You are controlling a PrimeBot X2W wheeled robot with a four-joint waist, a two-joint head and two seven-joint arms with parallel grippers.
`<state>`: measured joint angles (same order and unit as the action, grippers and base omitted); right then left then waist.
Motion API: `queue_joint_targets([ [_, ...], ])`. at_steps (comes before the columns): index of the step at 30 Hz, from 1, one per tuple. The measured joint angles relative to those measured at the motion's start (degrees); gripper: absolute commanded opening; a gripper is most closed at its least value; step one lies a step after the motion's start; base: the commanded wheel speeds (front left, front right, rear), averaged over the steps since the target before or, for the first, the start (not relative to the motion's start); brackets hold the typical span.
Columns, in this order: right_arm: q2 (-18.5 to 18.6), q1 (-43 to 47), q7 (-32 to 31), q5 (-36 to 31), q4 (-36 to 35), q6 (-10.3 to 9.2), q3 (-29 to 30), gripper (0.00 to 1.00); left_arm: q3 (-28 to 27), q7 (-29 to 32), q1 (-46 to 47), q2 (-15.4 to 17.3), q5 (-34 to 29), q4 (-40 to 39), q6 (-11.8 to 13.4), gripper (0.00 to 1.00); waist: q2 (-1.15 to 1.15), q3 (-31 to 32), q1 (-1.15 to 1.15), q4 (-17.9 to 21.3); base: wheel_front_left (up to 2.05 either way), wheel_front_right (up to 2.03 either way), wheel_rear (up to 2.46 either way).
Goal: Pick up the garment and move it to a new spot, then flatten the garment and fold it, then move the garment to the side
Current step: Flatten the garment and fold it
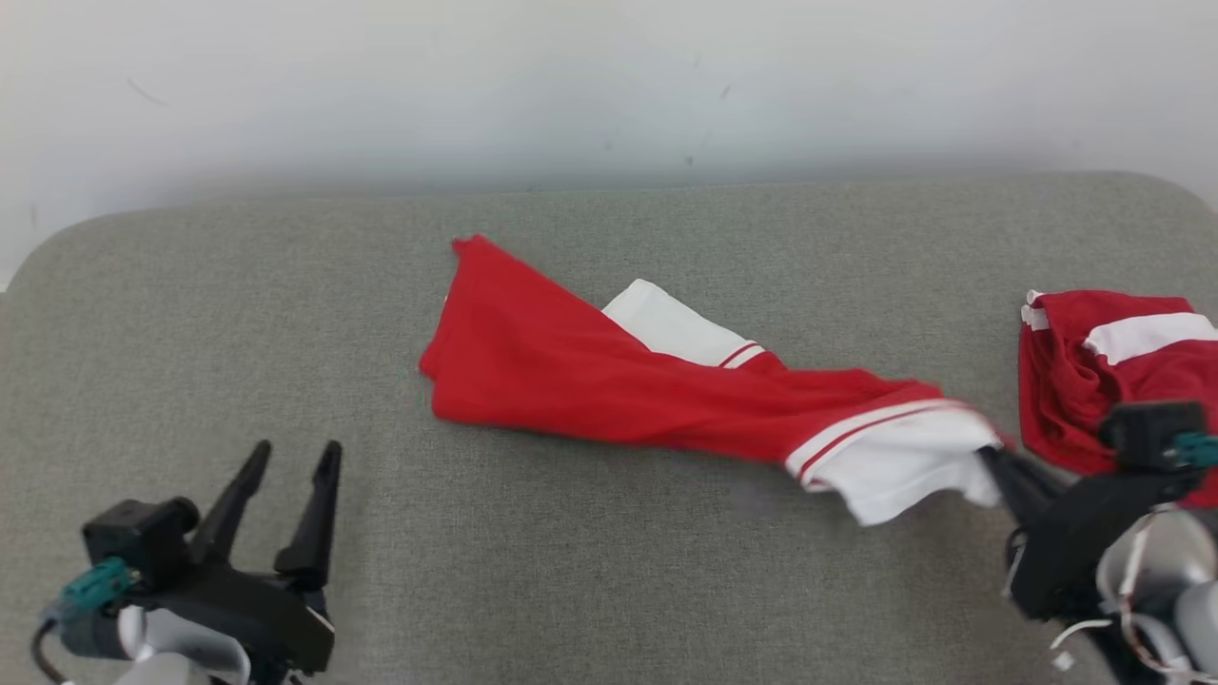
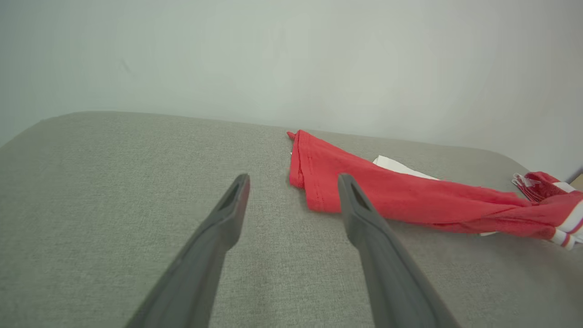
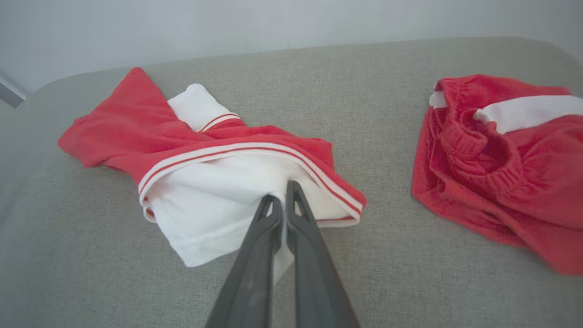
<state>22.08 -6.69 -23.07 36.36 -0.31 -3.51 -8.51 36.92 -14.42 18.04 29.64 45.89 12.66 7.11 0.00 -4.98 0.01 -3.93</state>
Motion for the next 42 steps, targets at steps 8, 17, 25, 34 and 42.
queue_joint_targets([
  [8, 3.0, -3.3, 0.9, -0.1, -3.8, -0.43, 3.2, 0.0, 1.3, 0.0, 0.2, -1.0, -1.2, 1.1, 0.0, 1.0, 0.0, -0.2, 0.0, 1.0, 0.0, 0.0, 0.0],
  [17, -0.2, -20.1, 1.0, 0.2, -7.8, 2.99, -0.9, 0.0, 3.2, 0.3, 3.0, -4.0, -1.8, 3.3, -0.7, 1.0, 0.0, 0.3, 0.0, -0.3, 0.0, 0.0, 0.0],
  [25, -2.5, -28.0, 3.8, -0.5, -6.7, 2.6, -1.7, 0.0, 3.9, 0.3, 3.7, -5.3, -1.9, 5.0, -1.2, 1.0, 0.0, 1.0, -0.01, -2.3, 0.0, 0.0, 0.0],
  [34, -7.4, -37.7, 2.4, -1.3, 1.1, 6.54, -10.4, 0.0, 5.5, 0.3, 5.2, -8.4, -2.0, 7.2, -2.2, 1.0, 0.0, 1.8, -0.01, -5.4, 0.0, 0.0, 0.0],
  [42, -10.7, -44.3, 3.6, -1.5, 9.4, 7.06, -10.7, 0.0, 6.2, 0.3, 5.1, -9.6, -2.0, 8.2, -2.6, 1.0, 0.0, 2.4, -0.01, -8.0, 0.0, 0.0, 0.0],
])
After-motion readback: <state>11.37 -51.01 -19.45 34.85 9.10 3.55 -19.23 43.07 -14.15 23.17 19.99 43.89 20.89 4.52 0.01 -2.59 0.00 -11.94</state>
